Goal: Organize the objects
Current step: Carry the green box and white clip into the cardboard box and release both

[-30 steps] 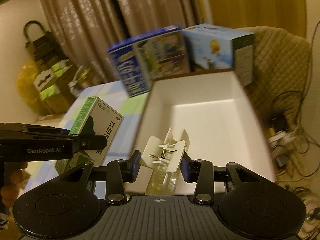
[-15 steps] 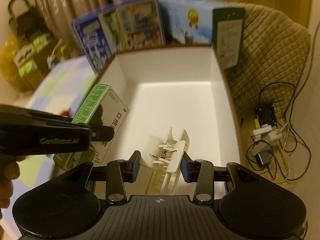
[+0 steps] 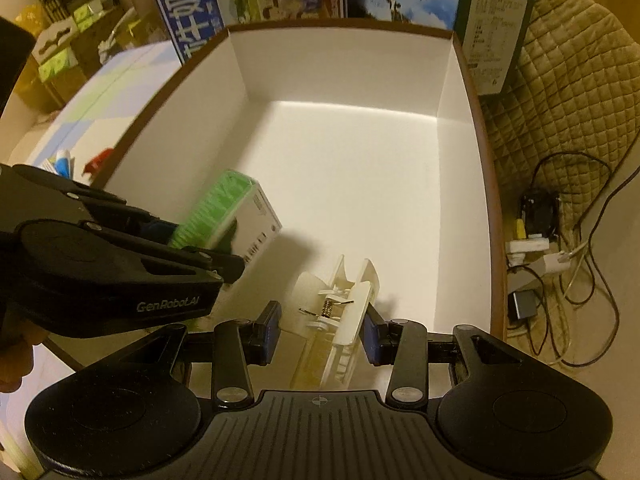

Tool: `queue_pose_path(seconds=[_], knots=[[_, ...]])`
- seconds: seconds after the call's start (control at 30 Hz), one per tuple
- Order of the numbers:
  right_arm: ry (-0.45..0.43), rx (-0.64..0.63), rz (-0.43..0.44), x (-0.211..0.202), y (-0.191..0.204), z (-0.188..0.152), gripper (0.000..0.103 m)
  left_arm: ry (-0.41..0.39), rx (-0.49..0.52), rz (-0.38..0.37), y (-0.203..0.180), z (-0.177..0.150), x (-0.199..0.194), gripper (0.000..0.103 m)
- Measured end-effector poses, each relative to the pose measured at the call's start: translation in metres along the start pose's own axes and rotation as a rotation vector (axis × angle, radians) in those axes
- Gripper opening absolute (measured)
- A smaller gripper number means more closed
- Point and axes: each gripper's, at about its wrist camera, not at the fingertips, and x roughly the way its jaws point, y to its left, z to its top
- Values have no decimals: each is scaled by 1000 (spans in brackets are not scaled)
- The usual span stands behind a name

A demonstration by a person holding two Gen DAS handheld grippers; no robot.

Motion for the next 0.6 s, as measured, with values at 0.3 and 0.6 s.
queue_pose_path(seconds=[0.3, 0.6], knots=[[-6, 6, 11, 3, -4, 2, 39, -3, 2, 8, -2, 1, -1, 34], [-125, 79, 33, -31, 3, -6, 54, -82, -25, -45, 11, -7, -46, 58]])
